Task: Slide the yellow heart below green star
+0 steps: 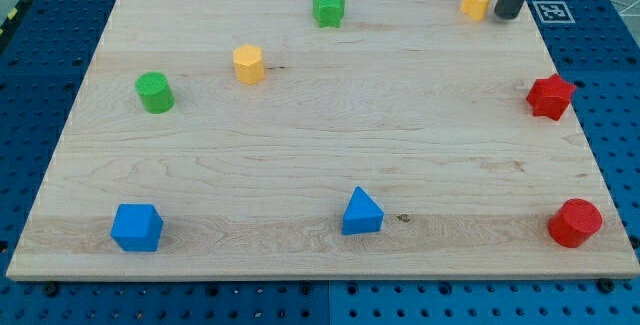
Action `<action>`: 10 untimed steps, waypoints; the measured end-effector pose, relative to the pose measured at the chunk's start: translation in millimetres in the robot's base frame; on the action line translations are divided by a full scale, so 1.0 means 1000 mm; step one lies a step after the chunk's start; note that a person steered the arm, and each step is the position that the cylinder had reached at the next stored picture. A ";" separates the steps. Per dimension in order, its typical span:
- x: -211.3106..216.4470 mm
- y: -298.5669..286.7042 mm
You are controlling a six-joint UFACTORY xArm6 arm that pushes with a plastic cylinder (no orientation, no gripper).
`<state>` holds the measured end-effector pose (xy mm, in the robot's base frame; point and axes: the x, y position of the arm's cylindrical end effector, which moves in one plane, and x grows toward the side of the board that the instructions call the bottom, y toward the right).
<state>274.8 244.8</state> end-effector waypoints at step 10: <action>-0.050 -0.085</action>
<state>225.2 160.1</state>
